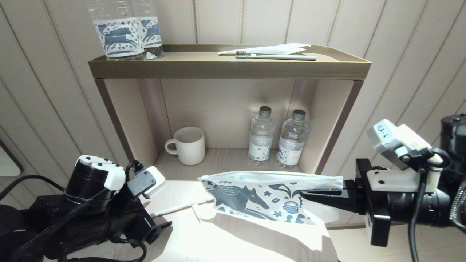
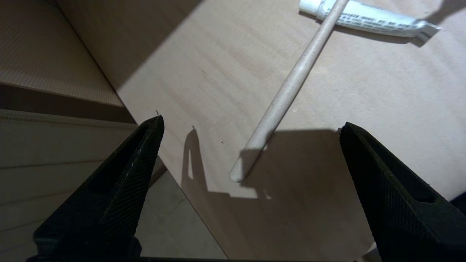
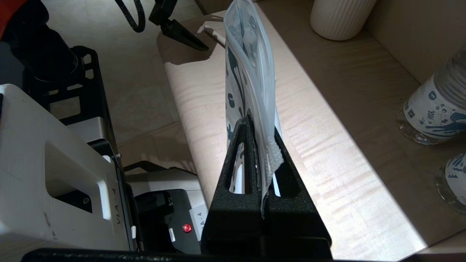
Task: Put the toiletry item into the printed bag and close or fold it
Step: Pick up a toothbrush
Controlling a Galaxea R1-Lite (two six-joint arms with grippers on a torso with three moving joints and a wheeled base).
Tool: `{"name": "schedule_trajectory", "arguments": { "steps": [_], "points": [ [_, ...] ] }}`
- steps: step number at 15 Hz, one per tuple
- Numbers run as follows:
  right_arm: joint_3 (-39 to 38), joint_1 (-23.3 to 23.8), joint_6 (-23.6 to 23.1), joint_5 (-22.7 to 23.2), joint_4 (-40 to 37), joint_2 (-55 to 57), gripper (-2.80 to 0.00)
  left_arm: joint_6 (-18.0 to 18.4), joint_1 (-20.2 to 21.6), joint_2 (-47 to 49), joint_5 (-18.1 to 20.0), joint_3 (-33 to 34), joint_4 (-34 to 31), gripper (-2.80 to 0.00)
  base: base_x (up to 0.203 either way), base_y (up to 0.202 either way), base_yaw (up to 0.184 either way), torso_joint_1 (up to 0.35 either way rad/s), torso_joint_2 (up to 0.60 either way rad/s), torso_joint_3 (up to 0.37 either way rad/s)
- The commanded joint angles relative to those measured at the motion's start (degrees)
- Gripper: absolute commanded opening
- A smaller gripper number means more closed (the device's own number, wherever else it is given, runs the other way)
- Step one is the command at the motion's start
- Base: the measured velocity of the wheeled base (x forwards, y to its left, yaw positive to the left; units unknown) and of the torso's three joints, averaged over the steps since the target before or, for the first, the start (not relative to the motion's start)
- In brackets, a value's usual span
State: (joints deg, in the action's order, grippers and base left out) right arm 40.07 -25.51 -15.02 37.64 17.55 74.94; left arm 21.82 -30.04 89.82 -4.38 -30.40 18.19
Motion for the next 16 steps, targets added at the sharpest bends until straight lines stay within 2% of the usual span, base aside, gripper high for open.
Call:
{"name": "schedule_trajectory", "arguments": {
  "steps": [1,9,14,16],
  "points": [
    [0.01,0.03,-0.1,0.24,0.11,-0.04,-2.8,0.06,0.72,3.49,-0.02,-0.61,0.11,0.0,0.0,0.0,0.0,0.0,0.0,0.0],
    [-0.08,0.03,-0.1,0.24,0.13,0.47,-2.8,1.99,2.26,6.95,0.77,-2.47,-0.25,0.0,0.0,0.0,0.0,0.0,0.0,0.0],
    [-0.17,-0.06,-0.1,0.24,0.12,0.65,-2.8,1.37,2.53,5.46,1.91,-2.8,-3.22,0.0,0.0,0.0,0.0,0.0,0.0,0.0],
    [-0.17,-0.06,-0.1,0.24,0.2,0.66,-2.8,1.14,2.8,4.0,5.4,-2.98,-5.19,0.0,0.0,0.0,0.0,0.0,0.0,0.0]
  ]
}}
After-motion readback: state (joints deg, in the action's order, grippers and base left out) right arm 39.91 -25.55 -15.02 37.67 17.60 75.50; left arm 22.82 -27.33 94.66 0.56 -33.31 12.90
